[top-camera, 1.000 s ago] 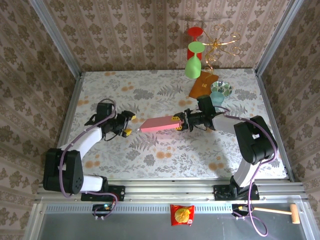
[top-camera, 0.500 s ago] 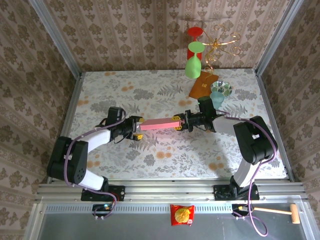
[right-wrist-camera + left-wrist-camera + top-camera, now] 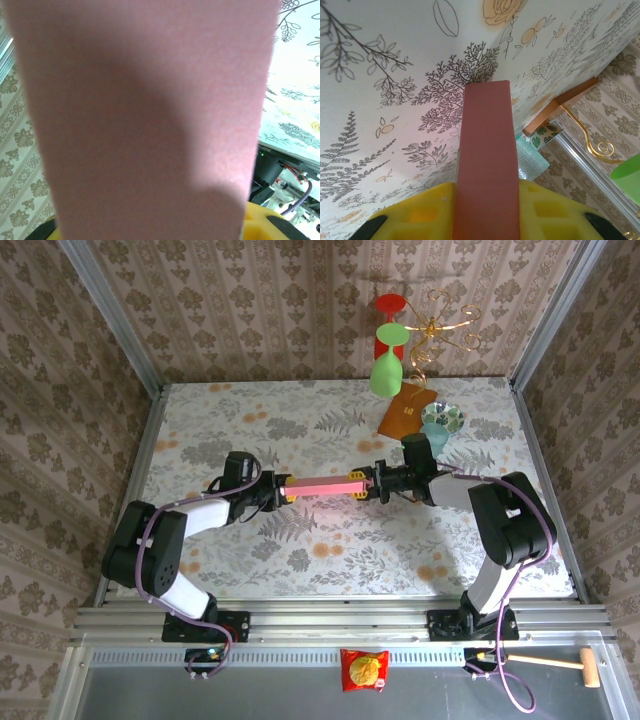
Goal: Fold the paper box
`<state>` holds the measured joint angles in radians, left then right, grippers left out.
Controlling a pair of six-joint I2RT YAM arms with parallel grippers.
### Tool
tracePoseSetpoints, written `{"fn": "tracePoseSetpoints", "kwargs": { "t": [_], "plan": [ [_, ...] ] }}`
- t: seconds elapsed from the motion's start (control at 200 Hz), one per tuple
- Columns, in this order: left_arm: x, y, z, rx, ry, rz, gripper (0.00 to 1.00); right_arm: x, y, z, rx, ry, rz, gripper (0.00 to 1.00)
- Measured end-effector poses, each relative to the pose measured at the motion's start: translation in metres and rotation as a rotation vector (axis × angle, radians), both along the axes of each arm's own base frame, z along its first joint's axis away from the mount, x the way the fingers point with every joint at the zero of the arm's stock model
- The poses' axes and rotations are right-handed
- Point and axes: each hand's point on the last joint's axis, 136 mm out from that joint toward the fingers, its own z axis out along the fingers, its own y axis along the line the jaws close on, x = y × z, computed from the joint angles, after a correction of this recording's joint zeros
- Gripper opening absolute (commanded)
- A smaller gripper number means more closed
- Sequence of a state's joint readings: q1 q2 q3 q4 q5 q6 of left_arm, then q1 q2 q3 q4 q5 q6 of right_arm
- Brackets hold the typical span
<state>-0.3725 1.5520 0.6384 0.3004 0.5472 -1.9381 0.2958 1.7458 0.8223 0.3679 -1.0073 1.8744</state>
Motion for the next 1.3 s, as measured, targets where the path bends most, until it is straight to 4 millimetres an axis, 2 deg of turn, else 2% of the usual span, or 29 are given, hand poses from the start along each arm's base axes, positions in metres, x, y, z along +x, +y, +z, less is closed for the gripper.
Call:
{"fn": "tracePoseSetpoints", "kwargs": {
  "t": [0.18, 0.3, 0.37, 0.52, 0.72, 0.82, 0.94, 1.055, 1.3],
  "plan": [
    [-0.006, 0.003, 0.001, 0.002, 0.039, 0.014, 0.13, 0.002, -0.006, -0.006, -0.013, 0.011, -0.014, 0.62],
    [-0.022, 0.012, 0.008, 0.038, 0.106, 0.028, 0.11, 0.001, -0.020, -0.014, -0.063, 0.009, -0.018, 0.68],
    [-0.030, 0.019, 0.016, 0.068, 0.152, 0.033, 0.10, 0.001, -0.030, -0.010, -0.110, -0.014, -0.015, 0.69],
    [-0.035, 0.035, 0.033, 0.114, 0.199, 0.057, 0.10, 0.010, -0.048, 0.030, -0.200, -0.200, 0.001, 0.67],
    [-0.065, 0.059, 0.021, 0.190, 0.340, 0.076, 0.08, 0.006, -0.075, 0.094, -0.526, -0.671, 0.095, 0.44],
    [-0.081, 0.067, 0.013, 0.233, 0.416, 0.078, 0.08, -0.015, -0.064, 0.110, -0.677, -0.919, 0.233, 0.37],
    [-0.090, 0.074, 0.011, 0.266, 0.469, 0.089, 0.08, -0.042, -0.042, 0.106, -0.786, -1.127, 0.455, 0.36],
    [-0.095, 0.080, 0.010, 0.292, 0.499, 0.103, 0.06, -0.055, -0.031, 0.088, -0.855, -1.186, 0.652, 0.37],
    [-0.096, 0.087, 0.008, 0.300, 0.536, 0.133, 0.04, -0.060, -0.005, 0.068, -0.895, -1.255, 0.922, 0.38]
  ]
}}
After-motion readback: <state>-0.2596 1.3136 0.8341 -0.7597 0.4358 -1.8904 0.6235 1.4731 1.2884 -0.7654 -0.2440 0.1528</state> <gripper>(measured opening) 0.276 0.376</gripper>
